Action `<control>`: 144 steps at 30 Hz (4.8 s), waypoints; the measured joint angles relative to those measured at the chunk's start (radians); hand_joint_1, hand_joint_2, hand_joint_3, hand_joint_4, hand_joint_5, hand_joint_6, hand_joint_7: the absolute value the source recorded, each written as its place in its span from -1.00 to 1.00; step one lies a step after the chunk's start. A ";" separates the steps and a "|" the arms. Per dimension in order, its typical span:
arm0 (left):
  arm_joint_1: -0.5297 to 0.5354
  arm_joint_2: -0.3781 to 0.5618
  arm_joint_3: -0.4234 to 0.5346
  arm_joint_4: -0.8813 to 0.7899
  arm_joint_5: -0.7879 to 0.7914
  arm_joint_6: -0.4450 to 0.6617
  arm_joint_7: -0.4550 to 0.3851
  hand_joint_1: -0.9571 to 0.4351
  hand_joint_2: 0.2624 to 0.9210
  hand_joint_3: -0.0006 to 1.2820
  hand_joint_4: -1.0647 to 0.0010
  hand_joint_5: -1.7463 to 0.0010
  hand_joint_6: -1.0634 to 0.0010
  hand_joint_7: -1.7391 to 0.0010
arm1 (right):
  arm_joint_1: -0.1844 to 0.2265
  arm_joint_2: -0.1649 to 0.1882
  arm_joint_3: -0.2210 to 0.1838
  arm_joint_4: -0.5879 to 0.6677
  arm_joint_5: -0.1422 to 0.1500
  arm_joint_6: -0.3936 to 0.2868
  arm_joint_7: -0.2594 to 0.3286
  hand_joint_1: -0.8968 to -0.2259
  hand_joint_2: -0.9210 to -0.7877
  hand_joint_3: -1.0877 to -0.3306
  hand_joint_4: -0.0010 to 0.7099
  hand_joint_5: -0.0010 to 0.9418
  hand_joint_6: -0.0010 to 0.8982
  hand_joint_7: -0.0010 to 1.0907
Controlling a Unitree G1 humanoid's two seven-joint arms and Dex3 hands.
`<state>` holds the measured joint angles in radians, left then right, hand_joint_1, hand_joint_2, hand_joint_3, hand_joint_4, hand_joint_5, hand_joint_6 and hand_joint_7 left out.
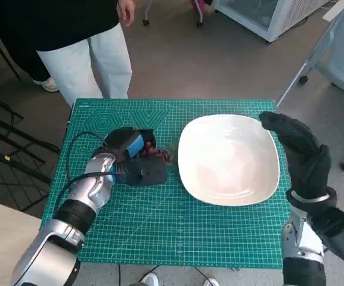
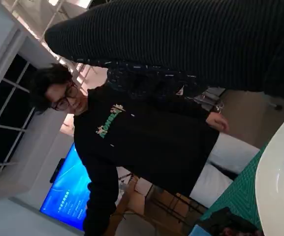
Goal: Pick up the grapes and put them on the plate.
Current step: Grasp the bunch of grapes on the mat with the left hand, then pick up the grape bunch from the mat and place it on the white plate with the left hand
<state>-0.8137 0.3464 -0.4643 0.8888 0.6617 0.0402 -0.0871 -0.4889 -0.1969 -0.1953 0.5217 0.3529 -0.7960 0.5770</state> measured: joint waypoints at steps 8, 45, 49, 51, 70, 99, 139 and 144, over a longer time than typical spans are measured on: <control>0.000 0.000 -0.001 0.002 0.000 -0.003 0.004 0.38 1.00 -0.82 -0.21 -0.46 -0.08 -0.34 | -0.001 0.000 0.000 0.003 0.000 0.000 0.000 -0.11 -1.00 0.04 -0.49 -1.00 -0.99 -0.32; 0.105 0.130 0.127 -0.567 -0.003 0.154 -0.118 0.38 1.00 -0.90 -0.33 -0.40 -0.18 -0.26 | -0.011 0.005 -0.001 0.024 -0.002 -0.021 -0.001 -0.09 -1.00 0.03 -0.52 -1.00 -1.00 -0.31; 0.127 0.142 0.158 -0.646 -0.004 0.154 -0.118 0.38 1.00 -0.92 -0.35 -0.38 -0.22 -0.23 | -0.015 0.005 -0.001 0.030 -0.002 -0.026 -0.001 -0.10 -1.00 0.03 -0.52 -1.00 -1.00 -0.31; 0.133 0.145 0.169 -0.672 -0.004 0.154 -0.118 0.38 0.99 -0.92 -0.35 -0.36 -0.23 -0.24 | -0.017 0.006 -0.001 0.033 -0.002 -0.029 0.000 -0.10 -1.00 0.03 -0.52 -1.00 -1.00 -0.31; 0.164 0.148 0.190 -0.796 0.031 0.191 -0.126 0.38 1.00 -0.96 -0.40 -0.23 -0.26 -0.32 | -0.021 0.010 -0.002 0.042 -0.001 -0.044 -0.001 -0.09 -1.00 0.03 -0.52 -1.00 -1.00 -0.30; -0.067 -0.112 -0.001 -0.670 0.070 0.106 -0.172 0.38 0.99 -0.92 -0.38 -0.35 -0.21 -0.26 | 0.005 0.001 -0.037 -0.039 0.005 -0.018 -0.014 -0.07 -1.00 -0.03 -0.51 -0.99 -1.00 -0.35; -0.249 -0.309 -0.032 -0.171 -0.007 -0.003 -0.128 0.30 0.90 -0.85 0.40 0.27 0.37 0.78 | 0.065 0.004 -0.035 -0.116 -0.025 -0.012 -0.116 -0.02 -1.00 -0.09 -0.52 -1.00 -1.00 -0.37; -0.249 -0.310 -0.026 -0.152 -0.030 -0.011 -0.129 -0.25 0.91 -0.95 0.86 0.89 0.68 0.96 | 0.065 0.004 -0.031 -0.115 -0.026 -0.012 -0.116 0.00 -1.00 -0.10 -0.52 -1.00 -1.00 -0.38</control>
<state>-1.0626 0.0362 -0.4906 0.7373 0.6314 0.0295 -0.2160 -0.4235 -0.1931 -0.2262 0.4064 0.3272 -0.8078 0.4612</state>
